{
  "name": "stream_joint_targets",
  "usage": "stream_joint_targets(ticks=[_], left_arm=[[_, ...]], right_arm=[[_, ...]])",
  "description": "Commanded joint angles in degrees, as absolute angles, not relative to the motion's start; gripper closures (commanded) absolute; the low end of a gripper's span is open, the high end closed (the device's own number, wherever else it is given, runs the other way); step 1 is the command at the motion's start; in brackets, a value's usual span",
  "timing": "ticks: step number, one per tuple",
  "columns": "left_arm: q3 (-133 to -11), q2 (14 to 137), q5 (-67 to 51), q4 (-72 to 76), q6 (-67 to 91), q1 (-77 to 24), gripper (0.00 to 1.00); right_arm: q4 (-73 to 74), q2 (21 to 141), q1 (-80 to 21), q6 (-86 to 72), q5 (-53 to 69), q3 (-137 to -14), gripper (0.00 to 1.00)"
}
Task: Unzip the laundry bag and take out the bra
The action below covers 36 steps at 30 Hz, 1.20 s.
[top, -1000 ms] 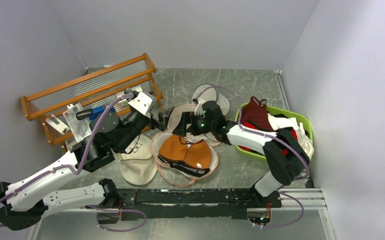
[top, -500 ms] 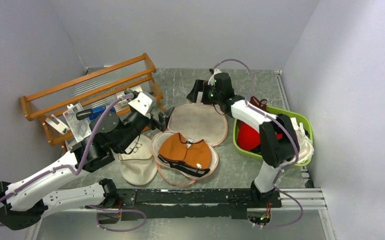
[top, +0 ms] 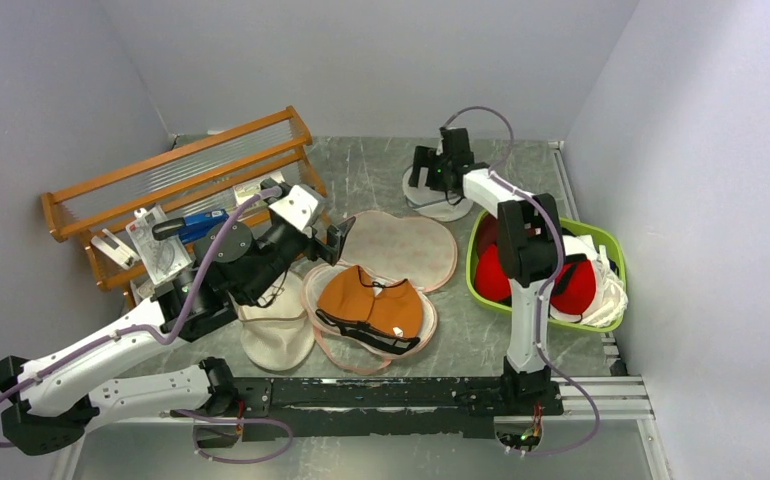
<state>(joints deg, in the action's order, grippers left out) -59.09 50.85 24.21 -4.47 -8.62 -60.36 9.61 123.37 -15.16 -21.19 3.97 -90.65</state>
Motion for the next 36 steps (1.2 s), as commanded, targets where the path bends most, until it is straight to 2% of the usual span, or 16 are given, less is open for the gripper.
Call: stream_joint_targets(ticks=[1,5,10,15,18,21,26,33,36], left_arm=[[-59.95,50.99,24.31,-4.09,-8.97,-60.82,0.04],[-60.12,50.90,24.47,-4.25,-8.77,-60.82,0.04],[-59.73,50.00,25.47,-3.74,-9.09,-60.82,0.04],[-60.12,49.67,25.65,-4.14,-9.06,-61.04,0.04],[-60.35,49.57,25.20,-4.39,-8.91,-61.08,0.04],[-60.60,49.44,25.00,-4.64,-8.71,-61.17,0.05],[-60.39,48.96,24.66,-4.39,-8.65,-61.53,0.05],[-60.64,49.51,25.14,-4.75,-8.88,-62.22,0.05],[-60.58,49.89,25.30,-4.76,-8.96,-62.39,0.05]], right_arm=[[12.31,122.86,-13.30,-18.22,3.72,-94.54,0.03],[11.44,115.31,-15.23,-18.05,6.05,-89.99,0.03],[9.09,101.42,-20.08,-17.42,4.78,-77.78,0.03],[5.46,88.95,-29.68,-16.44,4.99,-63.19,0.03],[5.41,85.60,-33.57,-15.92,10.00,-57.94,0.04],[4.86,82.10,-33.94,-16.69,14.00,-50.54,0.12],[5.74,76.93,-30.87,-17.62,17.26,-41.28,0.36],[-1.54,72.18,-25.40,-21.01,26.10,-32.72,0.43],[-4.41,74.91,-25.41,-22.28,29.79,-32.14,0.53]])
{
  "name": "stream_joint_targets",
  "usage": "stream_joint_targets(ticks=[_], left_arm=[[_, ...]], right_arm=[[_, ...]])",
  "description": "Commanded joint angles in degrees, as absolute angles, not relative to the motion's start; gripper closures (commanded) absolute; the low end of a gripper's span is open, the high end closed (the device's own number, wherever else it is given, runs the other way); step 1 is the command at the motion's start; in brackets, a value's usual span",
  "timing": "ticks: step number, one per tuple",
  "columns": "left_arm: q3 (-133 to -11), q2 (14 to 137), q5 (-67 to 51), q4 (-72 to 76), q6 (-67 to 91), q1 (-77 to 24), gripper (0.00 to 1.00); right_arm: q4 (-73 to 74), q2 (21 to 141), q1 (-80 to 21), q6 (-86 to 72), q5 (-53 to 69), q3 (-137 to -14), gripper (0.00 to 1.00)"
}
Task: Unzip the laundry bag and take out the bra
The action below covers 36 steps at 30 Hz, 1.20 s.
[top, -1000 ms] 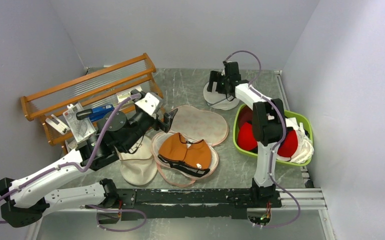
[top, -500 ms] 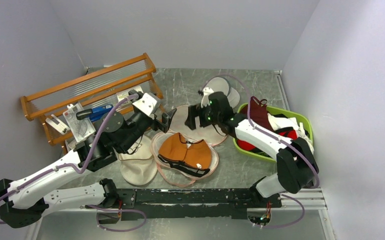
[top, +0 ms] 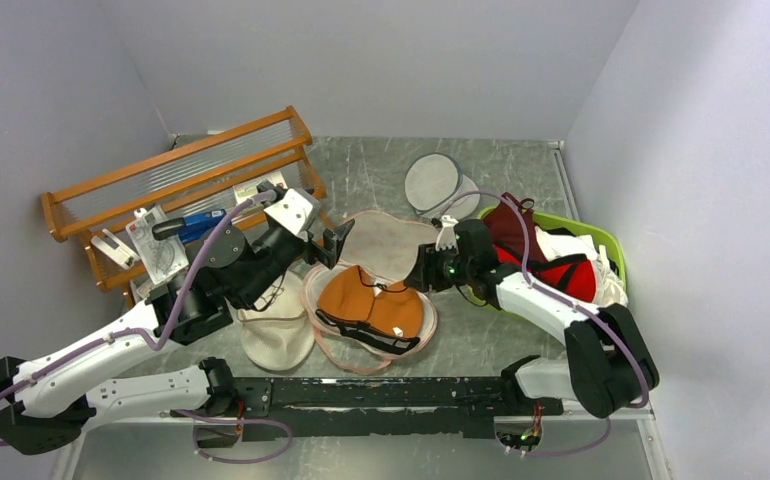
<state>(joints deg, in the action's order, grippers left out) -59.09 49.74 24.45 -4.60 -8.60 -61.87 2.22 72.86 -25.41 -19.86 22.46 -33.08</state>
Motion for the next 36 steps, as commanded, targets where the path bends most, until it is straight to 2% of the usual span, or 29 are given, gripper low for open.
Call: stream_joint_targets(ticks=[1,11,16,22,27,36], left_arm=[[-60.56,49.94,25.43,-4.79,-9.04,-62.48,0.05],[-60.88,50.68,25.93,-5.26,-9.45,-63.33,0.04],[-61.08,51.17,26.33,-5.61,-9.73,-63.71,0.04],[-61.17,51.17,26.62,-5.74,-9.93,-64.00,0.04],[-61.18,51.41,26.61,-5.79,-9.93,-64.07,0.05],[-61.26,51.66,26.66,-5.89,-9.98,-64.17,0.05]], right_arm=[[-4.73,75.88,-25.40,-22.36,30.46,-32.26,0.56],[-14.30,80.95,-25.49,-27.17,36.83,-29.17,0.66],[-13.49,81.33,-25.47,-27.63,37.60,-30.10,0.82],[-7.55,74.09,-25.49,-25.69,36.56,-33.27,1.00],[-6.47,69.13,-25.42,-25.03,35.78,-33.66,1.00],[-12.80,63.91,-25.48,-28.10,42.75,-32.61,1.00]])
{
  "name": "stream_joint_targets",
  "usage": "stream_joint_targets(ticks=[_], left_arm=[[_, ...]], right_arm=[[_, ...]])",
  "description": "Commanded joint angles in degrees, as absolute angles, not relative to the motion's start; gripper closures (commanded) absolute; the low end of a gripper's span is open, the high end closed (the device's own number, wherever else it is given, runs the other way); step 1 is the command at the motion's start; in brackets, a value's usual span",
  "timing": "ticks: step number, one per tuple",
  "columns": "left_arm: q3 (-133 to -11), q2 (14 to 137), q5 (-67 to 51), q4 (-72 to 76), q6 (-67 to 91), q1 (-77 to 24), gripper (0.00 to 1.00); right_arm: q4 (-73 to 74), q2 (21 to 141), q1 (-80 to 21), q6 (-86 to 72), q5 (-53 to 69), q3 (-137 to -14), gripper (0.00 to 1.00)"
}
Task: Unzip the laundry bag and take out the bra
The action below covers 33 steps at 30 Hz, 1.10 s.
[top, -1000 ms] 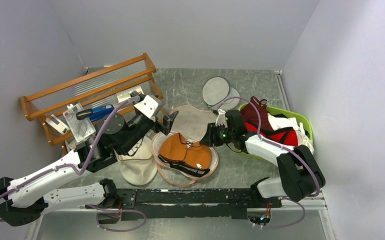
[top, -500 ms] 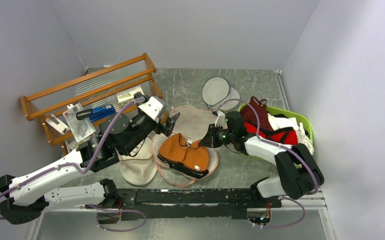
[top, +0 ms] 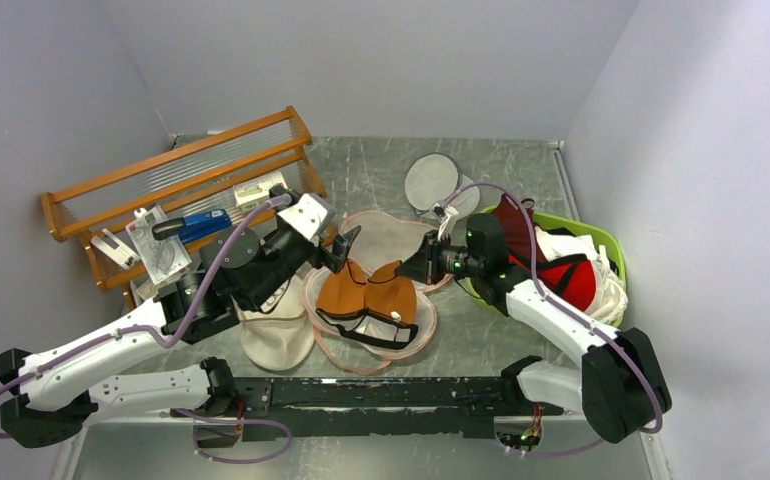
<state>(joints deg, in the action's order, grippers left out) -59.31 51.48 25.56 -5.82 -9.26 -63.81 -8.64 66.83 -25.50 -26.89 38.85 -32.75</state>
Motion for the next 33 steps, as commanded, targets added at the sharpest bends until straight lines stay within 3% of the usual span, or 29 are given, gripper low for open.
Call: stream_joint_targets(ticks=[1,8,13,26,33], left_arm=[[-61.24,51.58,26.70,-5.89,-9.99,-64.16,0.05],[-61.13,51.39,26.87,-5.78,-10.09,-64.35,0.05],[-61.26,51.47,27.10,-5.91,-10.17,-64.58,0.04],[-61.20,51.59,27.54,-5.91,-10.38,-65.00,0.04],[-61.15,51.73,27.44,-5.80,-10.37,-65.09,0.04]], right_arm=[[-13.23,63.20,-25.45,-28.23,43.17,-32.67,1.00],[-14.03,55.61,-25.43,-27.75,42.87,-32.95,1.00],[-12.24,47.49,-25.40,-26.88,36.36,-32.99,1.00],[-2.04,22.69,-25.41,-25.60,0.93,-32.53,1.00],[5.81,19.37,-25.40,-20.15,-19.37,-38.18,1.00]])
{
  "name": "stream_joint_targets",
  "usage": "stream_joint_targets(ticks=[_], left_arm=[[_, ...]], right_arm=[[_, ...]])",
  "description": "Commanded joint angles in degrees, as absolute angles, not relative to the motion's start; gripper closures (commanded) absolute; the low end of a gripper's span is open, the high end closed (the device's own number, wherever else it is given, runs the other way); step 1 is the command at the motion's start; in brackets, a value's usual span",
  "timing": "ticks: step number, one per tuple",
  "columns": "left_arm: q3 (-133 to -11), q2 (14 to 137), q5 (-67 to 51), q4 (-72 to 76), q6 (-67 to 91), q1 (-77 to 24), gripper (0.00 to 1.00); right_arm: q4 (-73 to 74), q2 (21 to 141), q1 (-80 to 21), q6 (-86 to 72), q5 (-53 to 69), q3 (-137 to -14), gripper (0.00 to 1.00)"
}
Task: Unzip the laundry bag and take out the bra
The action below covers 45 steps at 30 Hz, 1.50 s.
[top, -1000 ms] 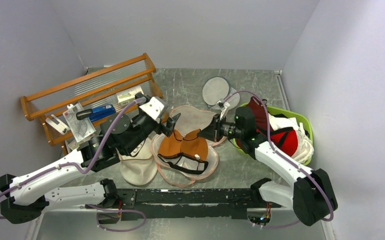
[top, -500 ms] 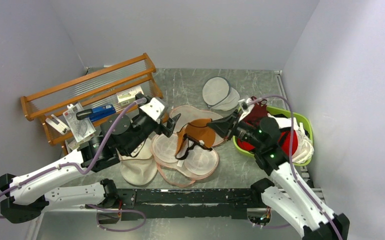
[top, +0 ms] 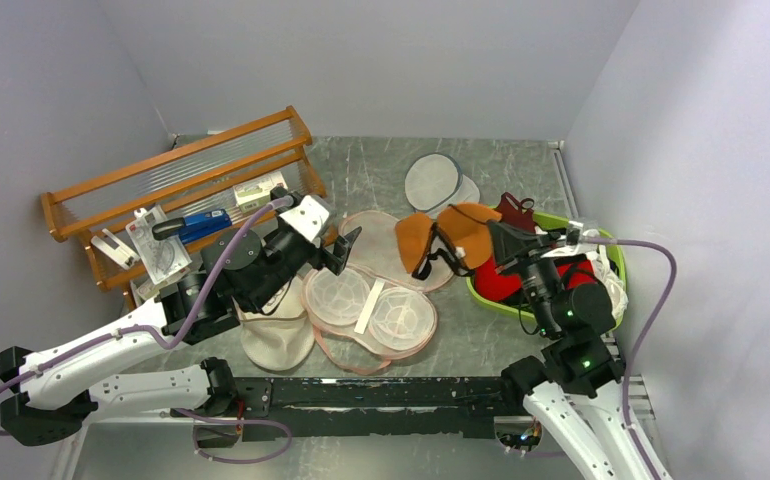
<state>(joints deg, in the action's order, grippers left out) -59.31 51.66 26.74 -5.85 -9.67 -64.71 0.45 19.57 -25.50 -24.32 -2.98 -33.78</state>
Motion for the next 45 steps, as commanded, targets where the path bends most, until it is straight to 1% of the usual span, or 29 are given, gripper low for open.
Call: stream_joint_targets(ticks=[1,5,9,13,18,22,27,31,35,38,40,45], left_arm=[[-61.17,51.73,27.49,-5.78,-10.37,-65.05,0.04],[-61.25,52.10,27.51,-5.88,-10.46,-65.04,0.04],[-61.25,52.21,27.77,-5.95,-10.55,-65.04,0.04],[-61.25,51.94,27.67,-5.96,-10.55,-65.08,0.04],[-61.18,51.63,27.66,-5.90,-10.55,-65.13,0.04],[-61.26,51.72,27.80,-5.99,-10.59,-65.30,0.04],[-61.34,51.84,27.85,-6.13,-10.63,-65.48,0.04],[-61.30,51.69,27.84,-5.99,-10.59,-65.52,0.04],[-61.41,51.98,27.82,-6.14,-10.72,-65.61,0.04],[-61.44,52.09,27.70,-6.28,-10.63,-65.65,0.04],[-61.44,52.12,27.71,-6.30,-10.59,-65.65,0.04],[-61.37,52.19,27.77,-6.18,-10.63,-65.70,0.04]], right_arm=[[6.44,19.87,-25.40,-19.22,-21.99,-39.25,1.00],[7.32,23.03,-25.40,-16.62,-32.35,-43.47,1.00],[10.74,28.09,-25.40,-17.26,-43.57,-47.99,1.00],[13.88,30.39,-25.36,-21.40,-50.96,-47.32,1.00],[12.75,29.94,-25.40,-27.10,-48.64,-38.86,1.00],[13.13,31.90,-25.40,-31.17,-48.41,-35.44,1.00],[16.12,36.10,-25.40,-36.31,-55.64,-34.64,1.00],[21.00,38.39,-25.25,-44.64,-62.07,-33.80,1.00],[27.22,40.04,-25.02,-53.72,-65.27,-32.82,1.00],[28.90,41.18,-24.39,-58.15,-65.84,-31.72,1.00],[27.63,41.93,-23.39,-58.48,-65.44,-30.12,1.00],[25.03,44.87,-18.60,-58.30,-60.30,-28.53,1.00]])
